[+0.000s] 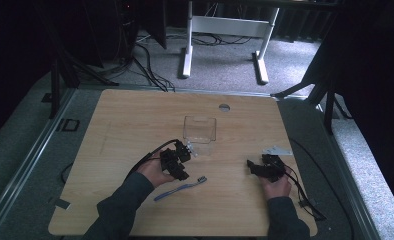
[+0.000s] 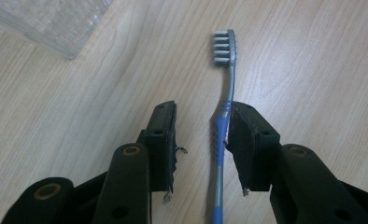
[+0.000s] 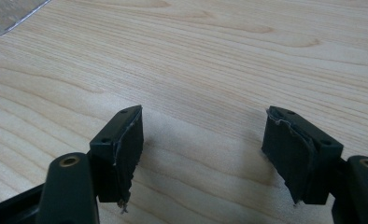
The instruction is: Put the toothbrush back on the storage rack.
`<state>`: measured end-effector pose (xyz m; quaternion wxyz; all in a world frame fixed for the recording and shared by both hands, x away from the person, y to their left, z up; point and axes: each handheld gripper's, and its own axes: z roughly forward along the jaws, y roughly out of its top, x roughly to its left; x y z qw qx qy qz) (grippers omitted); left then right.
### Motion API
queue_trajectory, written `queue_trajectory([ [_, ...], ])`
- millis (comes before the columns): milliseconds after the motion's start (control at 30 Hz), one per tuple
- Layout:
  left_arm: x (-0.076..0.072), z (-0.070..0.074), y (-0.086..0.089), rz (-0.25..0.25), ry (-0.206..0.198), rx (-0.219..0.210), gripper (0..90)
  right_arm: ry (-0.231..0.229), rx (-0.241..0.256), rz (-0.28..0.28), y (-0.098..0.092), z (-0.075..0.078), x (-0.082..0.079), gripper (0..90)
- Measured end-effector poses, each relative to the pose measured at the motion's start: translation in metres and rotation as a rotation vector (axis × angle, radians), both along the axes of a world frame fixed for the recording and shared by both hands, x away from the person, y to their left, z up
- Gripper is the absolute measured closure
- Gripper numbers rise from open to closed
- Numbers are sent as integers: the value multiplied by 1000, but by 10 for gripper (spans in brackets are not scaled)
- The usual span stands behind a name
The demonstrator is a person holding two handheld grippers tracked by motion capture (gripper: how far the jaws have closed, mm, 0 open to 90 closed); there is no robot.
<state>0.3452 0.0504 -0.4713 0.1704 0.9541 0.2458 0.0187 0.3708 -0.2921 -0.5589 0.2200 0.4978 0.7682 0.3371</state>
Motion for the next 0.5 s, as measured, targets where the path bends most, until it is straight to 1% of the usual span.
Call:
queue_trajectory([
  [100,-1,-2,-3,-10,8,10,627,0,0,0,0,0,0,285],
  [133,-2,-4,-5,-19,20,20,631,0,0,0,0,0,0,285],
  [167,-2,-4,-5,-19,20,20,631,0,0,0,0,0,0,285],
  [267,-3,-7,-8,-24,37,34,631,0,0,0,0,0,0,286],
  [300,-3,-8,-9,-16,43,33,635,0,0,0,0,0,0,285],
  [500,-2,-13,-12,-21,64,76,658,0,0,0,0,0,0,285],
])
